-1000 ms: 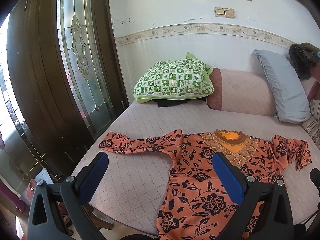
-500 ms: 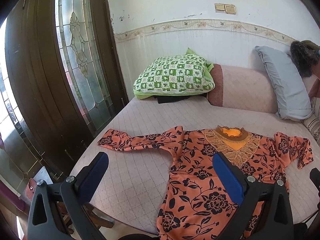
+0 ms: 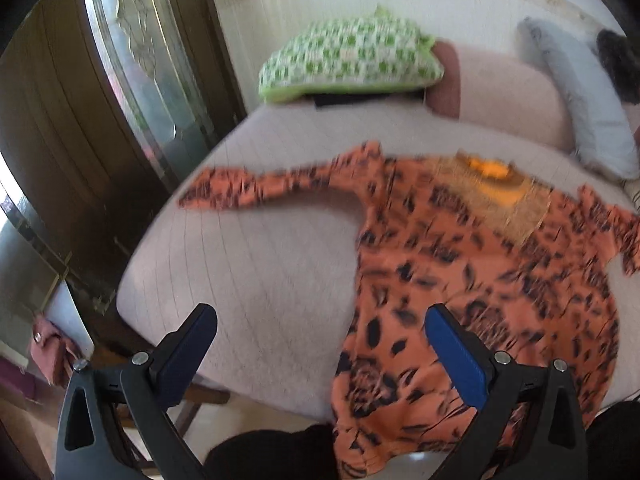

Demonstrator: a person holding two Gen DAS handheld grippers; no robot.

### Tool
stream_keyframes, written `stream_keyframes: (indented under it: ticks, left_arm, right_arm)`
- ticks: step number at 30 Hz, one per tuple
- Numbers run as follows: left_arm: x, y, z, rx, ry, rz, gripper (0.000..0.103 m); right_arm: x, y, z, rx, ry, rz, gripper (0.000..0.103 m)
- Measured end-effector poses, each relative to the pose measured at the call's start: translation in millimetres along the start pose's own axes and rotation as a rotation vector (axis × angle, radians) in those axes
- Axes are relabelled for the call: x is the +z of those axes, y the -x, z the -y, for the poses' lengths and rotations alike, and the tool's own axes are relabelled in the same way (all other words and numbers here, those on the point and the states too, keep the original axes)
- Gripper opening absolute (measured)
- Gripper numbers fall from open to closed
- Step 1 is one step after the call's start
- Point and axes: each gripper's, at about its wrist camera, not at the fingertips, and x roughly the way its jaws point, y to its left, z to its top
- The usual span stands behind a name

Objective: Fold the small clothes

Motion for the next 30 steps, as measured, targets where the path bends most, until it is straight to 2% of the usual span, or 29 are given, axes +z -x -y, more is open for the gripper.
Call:
stream_keyframes:
  ticks: [3,5,8,12,16,17,19,21,23,24,25,26,27,28,30]
  left_arm:
    - [-24,-36,-10,-0.031,0.022,-0.117,0.103]
    - [-36,-58,-14,-0.041,0.038,-0.193,0.103]
    - [-50,-75,-14,-0.086,0.054,-0.261,0.096]
    - [-64,-86,-7,-0.131,0.046,-0.314,0.079]
    - [-76,-97,-1,-0.168,0.049,-0.365,0.058]
    - [-77,-99,1,-0.172,0.046,-0.369,0.056]
    - [-79,-103,4,-0.179,0.043,-0.373,0.048]
    - [-80,-107,5,-0.206,0.053,-0.372,0.040]
    - [-80,-108,7,-0.218,0.054,-0.361,0.036]
    - [-80,-108,8,-0.223,0.047,-0.354,0.033]
    - [-81,-108,9,-0.228,0.039,-0.348,0.029]
    - [-82,-107,9,-0.238,0.036,-0.345,0.026]
    - [-81,-107,10,-0.249,0.036,-0.344,0.018]
    - [-79,-107,11,-0.261,0.038,-0.344,0.011]
    - [-79,-104,11,-0.277,0.042,-0.339,0.010]
  right_arm:
    - [-19,-30,47,0.016,-0.148,-0.124,0.103]
    - [-38,-53,73,0.078,-0.289,-0.229,0.102]
    - [-66,-78,86,0.150,-0.422,-0.353,0.098]
    - [-77,-88,65,0.138,-0.365,-0.396,0.097]
    - [-85,-102,35,0.073,-0.241,-0.465,0.095]
    - [-89,-107,31,0.063,-0.227,-0.490,0.092]
    - [-99,-118,27,0.051,-0.223,-0.547,0.078]
    - [-103,-117,24,0.020,-0.196,-0.530,0.074]
    - [-104,-113,21,-0.002,-0.157,-0.514,0.067]
    - [-104,-111,22,-0.008,-0.141,-0.505,0.055]
    - [-103,-108,22,-0.015,-0.121,-0.502,0.036]
    - [-102,-106,23,-0.013,-0.106,-0.501,0.030]
    - [-100,-104,21,-0.015,-0.092,-0.503,0.017]
    - [-98,-102,21,-0.019,-0.075,-0.503,0.012]
    - [-97,-99,19,-0.024,-0.056,-0.500,0.008]
